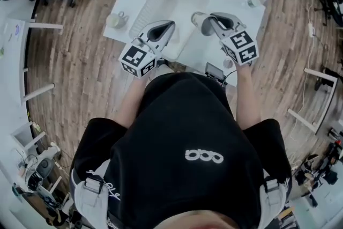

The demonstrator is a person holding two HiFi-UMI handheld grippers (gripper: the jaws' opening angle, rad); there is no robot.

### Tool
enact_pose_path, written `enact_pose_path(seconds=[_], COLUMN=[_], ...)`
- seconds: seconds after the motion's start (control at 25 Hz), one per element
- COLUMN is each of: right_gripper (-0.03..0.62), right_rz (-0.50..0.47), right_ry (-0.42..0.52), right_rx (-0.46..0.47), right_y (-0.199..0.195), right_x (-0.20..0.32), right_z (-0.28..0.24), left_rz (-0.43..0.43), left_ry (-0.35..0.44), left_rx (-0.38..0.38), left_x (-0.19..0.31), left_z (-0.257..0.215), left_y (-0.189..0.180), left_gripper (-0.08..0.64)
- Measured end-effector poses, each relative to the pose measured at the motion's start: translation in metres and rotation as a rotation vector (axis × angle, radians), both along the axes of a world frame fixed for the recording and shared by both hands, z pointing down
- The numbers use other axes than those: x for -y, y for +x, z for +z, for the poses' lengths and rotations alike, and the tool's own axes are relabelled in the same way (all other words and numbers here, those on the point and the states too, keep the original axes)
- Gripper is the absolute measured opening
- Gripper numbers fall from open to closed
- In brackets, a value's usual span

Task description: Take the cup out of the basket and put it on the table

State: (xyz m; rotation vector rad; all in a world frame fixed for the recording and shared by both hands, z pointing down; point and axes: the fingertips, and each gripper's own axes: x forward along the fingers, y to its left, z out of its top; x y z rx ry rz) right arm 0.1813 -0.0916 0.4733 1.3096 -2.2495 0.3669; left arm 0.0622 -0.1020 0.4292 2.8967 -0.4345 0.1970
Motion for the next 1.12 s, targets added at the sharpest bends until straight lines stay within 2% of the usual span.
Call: enact_pose_path(seconds=[0.32,0.56,0.88,1.12], right_gripper=[0.034,0.035,0.035,0.034], right_rz=[0.206,0.307,0.346,0.310], right_ry=[-0.001,-0.016,-0.079,-0.149], right_rx=[0.008,0.017,0.029,-0.010], right_y=[0.072,0.106,0.134,0.154], right_x=[-0.057,-0.091,-0.105,-0.086], right_z=[0.002,0.012,0.033,0.065], left_rz=[0.137,0.210,0.232,0.213], left_ry=[0.005,0.001,-0.002,-0.004], left_rx=[0.011,0.019,0.031,0.039], left_x=[-0.027,-0.047,-0.062,-0.070], left_z=[0.001,0.003,-0.002,0.002], left_y=[0.053,0.080,0.093,0.099], left_gripper=[0.008,0.008,0.008,0.008])
